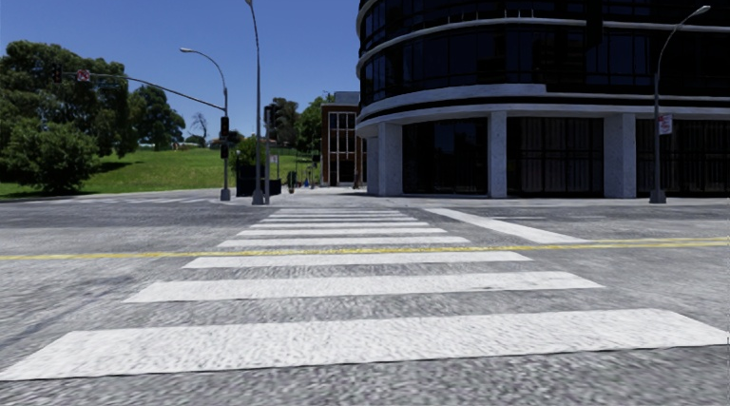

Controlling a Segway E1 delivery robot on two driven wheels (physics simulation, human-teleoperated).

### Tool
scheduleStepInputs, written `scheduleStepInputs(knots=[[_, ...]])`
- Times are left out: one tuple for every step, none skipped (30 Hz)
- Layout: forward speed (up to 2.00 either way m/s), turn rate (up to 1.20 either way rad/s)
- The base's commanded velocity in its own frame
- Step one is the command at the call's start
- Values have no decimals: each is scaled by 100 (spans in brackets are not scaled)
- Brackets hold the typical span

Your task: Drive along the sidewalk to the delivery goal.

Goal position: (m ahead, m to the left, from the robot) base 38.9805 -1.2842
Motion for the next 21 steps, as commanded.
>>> scheduleStepInputs(knots=[[200,42],[200,42],[200,31],[200,4],[200,4],[200,0],[200,0],[200,0],[200,0],[200,0],[200,0],[200,0],[200,0],[200,0],[200,0],[200,0],[200,0],[200,0],[200,0],[200,0],[200,0]])
